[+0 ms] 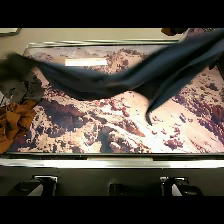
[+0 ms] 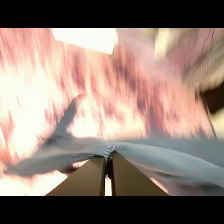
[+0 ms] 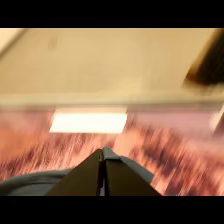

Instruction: Fold the clothes and pants, and hang the long-sleeved shirts on hangers.

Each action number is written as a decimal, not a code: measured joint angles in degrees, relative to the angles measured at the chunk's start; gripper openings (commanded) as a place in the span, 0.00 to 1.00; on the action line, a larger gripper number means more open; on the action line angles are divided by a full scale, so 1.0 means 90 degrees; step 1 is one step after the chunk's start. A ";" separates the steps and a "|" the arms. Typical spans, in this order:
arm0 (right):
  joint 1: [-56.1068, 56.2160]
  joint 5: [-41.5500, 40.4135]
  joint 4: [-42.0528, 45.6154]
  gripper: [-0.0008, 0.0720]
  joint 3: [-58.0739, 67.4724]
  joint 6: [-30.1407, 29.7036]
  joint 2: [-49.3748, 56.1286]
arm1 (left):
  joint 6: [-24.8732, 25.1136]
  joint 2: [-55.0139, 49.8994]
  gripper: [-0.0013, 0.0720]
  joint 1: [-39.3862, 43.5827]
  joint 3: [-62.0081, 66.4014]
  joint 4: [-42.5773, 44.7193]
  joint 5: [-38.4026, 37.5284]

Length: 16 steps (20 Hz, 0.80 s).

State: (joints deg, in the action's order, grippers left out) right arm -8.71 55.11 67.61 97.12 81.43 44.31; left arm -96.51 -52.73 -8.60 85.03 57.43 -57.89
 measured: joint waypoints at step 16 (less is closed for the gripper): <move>0.0000 0.1897 0.0423 0.04 0.0012 0.1809 0.0459 | -0.0738 -0.0214 0.04 -0.0070 0.0947 0.1923 -0.0719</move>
State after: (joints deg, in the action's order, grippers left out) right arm -8.71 72.18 71.42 97.23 97.71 48.45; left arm -103.15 -54.65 -9.23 93.56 74.74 -64.36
